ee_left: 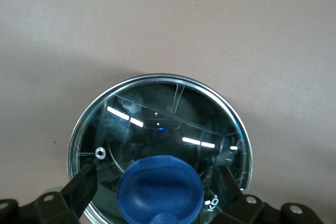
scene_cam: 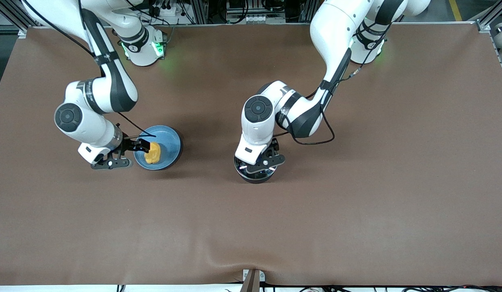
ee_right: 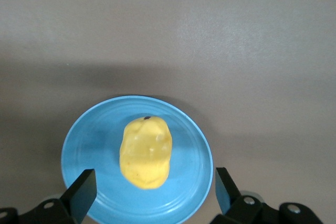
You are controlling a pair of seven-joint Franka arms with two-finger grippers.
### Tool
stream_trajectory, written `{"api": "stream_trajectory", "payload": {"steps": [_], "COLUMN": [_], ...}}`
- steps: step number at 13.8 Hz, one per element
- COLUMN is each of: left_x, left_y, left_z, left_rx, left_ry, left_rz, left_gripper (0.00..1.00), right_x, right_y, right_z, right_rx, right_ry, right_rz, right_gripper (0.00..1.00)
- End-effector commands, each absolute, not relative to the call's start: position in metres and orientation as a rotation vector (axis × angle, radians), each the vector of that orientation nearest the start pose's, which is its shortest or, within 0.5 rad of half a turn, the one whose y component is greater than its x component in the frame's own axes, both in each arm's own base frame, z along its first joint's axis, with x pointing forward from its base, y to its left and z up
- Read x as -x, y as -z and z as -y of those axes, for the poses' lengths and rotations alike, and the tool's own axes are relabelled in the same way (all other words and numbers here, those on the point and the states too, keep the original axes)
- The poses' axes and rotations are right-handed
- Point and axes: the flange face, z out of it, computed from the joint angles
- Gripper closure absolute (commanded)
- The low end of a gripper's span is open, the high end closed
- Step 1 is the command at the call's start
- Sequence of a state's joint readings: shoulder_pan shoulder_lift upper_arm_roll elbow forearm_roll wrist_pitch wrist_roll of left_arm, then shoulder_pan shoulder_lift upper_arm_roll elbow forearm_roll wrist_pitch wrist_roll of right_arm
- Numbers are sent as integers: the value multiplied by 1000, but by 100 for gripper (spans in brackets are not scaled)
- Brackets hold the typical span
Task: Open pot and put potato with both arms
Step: 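Grasp the blue lid knob with the left gripper while the right gripper grasps the potato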
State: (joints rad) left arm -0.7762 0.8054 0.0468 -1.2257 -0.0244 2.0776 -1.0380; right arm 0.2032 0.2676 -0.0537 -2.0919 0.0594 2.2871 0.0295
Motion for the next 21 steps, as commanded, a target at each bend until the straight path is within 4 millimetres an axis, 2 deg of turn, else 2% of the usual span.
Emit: {"api": "stream_trajectory", "payload": {"steps": [1,3,5,7,10,11,14,16,18,21], "left_x": [-556,-556,-555,-554,-552,-550,-547,-558,-577,-600], "left_y": [-291,-292,-291,-290,-296,-299,-336,-382,-439,-479], "left_z": [518,518,519,518,517,517,514,496,461,394], "left_rx": [3131,3136,3137,3134,3127,3120,3132,3169,3231,3214], "left_ry": [39,20,16,8,-28,-41,-53,-8,68,44], "left_rz": [510,525,522,518,527,523,518,528,477,375], "left_gripper": [0,5,15,37,84,94,98,100,100,100], "right_x": [-568,-567,-565,-563,-560,-557,-555,-554,-552,-547], "right_y": [-266,-252,-240,-227,-214,-209,-202,-203,-199,-192], "right_z": [-89,-97,-98,-107,-110,-108,-106,-105,-105,-104], "right_rx": [3107,3107,3084,3071,3075,3079,3082,3082,3083,3085], "right_ry": [-113,-118,-151,-158,-134,-114,-90,-89,-103,-124], "right_rz": [102,120,74,69,80,79,83,85,84,83], "right_gripper": [0,0,0,0,0,0,0,0,0,0]}}
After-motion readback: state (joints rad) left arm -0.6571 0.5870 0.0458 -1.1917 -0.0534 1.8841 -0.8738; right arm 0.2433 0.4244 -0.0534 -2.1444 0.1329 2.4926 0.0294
